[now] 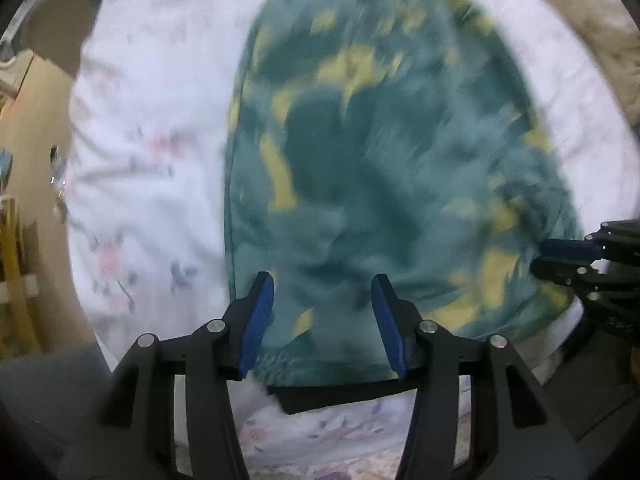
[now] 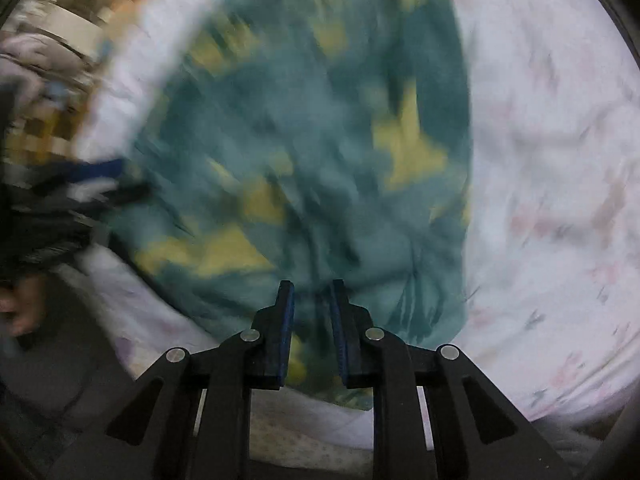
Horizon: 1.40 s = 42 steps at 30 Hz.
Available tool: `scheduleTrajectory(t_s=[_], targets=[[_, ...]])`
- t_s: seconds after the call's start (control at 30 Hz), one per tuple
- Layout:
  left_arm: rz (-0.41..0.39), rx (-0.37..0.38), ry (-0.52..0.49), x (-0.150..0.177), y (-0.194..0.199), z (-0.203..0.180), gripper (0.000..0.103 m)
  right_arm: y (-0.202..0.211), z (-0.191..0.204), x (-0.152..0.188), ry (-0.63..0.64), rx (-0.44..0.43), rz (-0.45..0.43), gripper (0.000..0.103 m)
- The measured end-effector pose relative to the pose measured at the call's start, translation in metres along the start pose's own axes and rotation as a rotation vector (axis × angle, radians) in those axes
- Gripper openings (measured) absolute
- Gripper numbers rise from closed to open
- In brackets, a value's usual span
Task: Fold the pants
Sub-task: 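Lay the folded shorts flat on the bed and open both grippers, then grasp the elastic waistband with both grippers and lift it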
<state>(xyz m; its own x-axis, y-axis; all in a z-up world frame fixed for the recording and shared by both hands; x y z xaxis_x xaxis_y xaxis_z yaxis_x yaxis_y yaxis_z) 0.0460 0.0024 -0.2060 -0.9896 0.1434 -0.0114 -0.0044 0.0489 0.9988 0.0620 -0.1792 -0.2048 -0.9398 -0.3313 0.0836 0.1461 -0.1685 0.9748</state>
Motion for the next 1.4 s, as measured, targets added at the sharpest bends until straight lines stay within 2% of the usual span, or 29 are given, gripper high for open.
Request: scheduleTrajectory(t_s=[0.03,0.07,0.13,0.2,0.27,0.37,0.43,0.47,0.5,0.6,0.7,0.8,0.97,1.17,1.27,1.4], targets=[[0.048,0.004,0.014,0.004,-0.009,0.0,0.05,-0.011,-0.002,0.002,0.006,0.022,0.024,0.018],[0.062,0.009,0.02,0.006,-0.011,0.0,0.054,-0.01,-0.003,0.001,0.005,0.013,0.016,0.018],[0.028,0.019,0.012,0.005,-0.001,-0.001,0.06,0.007,-0.004,-0.003,-0.014,-0.039,-0.026,0.021],[-0.051,0.048,0.039,0.002,0.018,0.0,0.069,0.036,-0.012,-0.009,-0.04,-0.11,-0.147,0.021],[-0.147,0.055,0.061,-0.008,0.04,0.003,0.083,0.068,-0.029,-0.023,-0.108,-0.16,-0.29,0.021],[-0.255,0.046,0.097,-0.025,0.064,0.008,0.088,0.102,-0.05,-0.038,-0.175,-0.177,-0.426,0.024],[-0.306,0.035,0.114,-0.041,0.079,0.015,0.088,0.114,-0.062,-0.048,-0.227,-0.21,-0.468,0.044],[-0.327,0.034,0.124,-0.042,0.083,0.022,0.088,0.119,-0.071,-0.051,-0.262,-0.227,-0.487,0.063],[-0.353,0.04,0.136,-0.051,0.09,0.026,0.088,0.122,-0.077,-0.057,-0.298,-0.256,-0.509,0.066],[-0.396,0.042,0.166,-0.065,0.102,0.042,0.089,0.125,-0.085,-0.068,-0.333,-0.288,-0.519,0.066],[-0.399,0.029,0.161,-0.085,0.099,0.045,0.089,0.127,-0.095,-0.08,-0.353,-0.279,-0.531,0.066],[-0.401,-0.016,0.137,-0.113,0.095,0.046,0.089,0.124,-0.101,-0.1,-0.372,-0.276,-0.535,0.066],[-0.409,-0.02,0.122,-0.146,0.092,0.05,0.089,0.122,-0.11,-0.128,-0.362,-0.239,-0.536,0.066],[-0.461,-0.022,0.102,-0.183,0.082,0.054,0.089,0.116,-0.119,-0.159,-0.361,-0.243,-0.538,0.066],[-0.455,-0.004,0.094,-0.196,0.07,0.057,0.089,0.109,-0.126,-0.174,-0.364,-0.254,-0.526,0.066],[-0.408,0.029,0.092,-0.213,0.046,0.063,0.089,0.096,-0.137,-0.195,-0.395,-0.328,-0.497,0.066]])
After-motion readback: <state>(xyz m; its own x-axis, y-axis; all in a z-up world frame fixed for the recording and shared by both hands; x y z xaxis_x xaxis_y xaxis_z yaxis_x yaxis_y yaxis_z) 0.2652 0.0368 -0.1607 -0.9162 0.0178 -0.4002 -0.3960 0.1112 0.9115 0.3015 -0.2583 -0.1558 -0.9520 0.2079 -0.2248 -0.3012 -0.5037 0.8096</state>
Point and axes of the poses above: each gripper's, at about its wrist camera, not at the fingertips, and y roughly against the way its jaws point, z to its left, x to its underside, the point moved 5 cm from there along -y, roughly the way its jaws point, and after that the axes turned 4 degrees about -y, right-handed, at the moved point
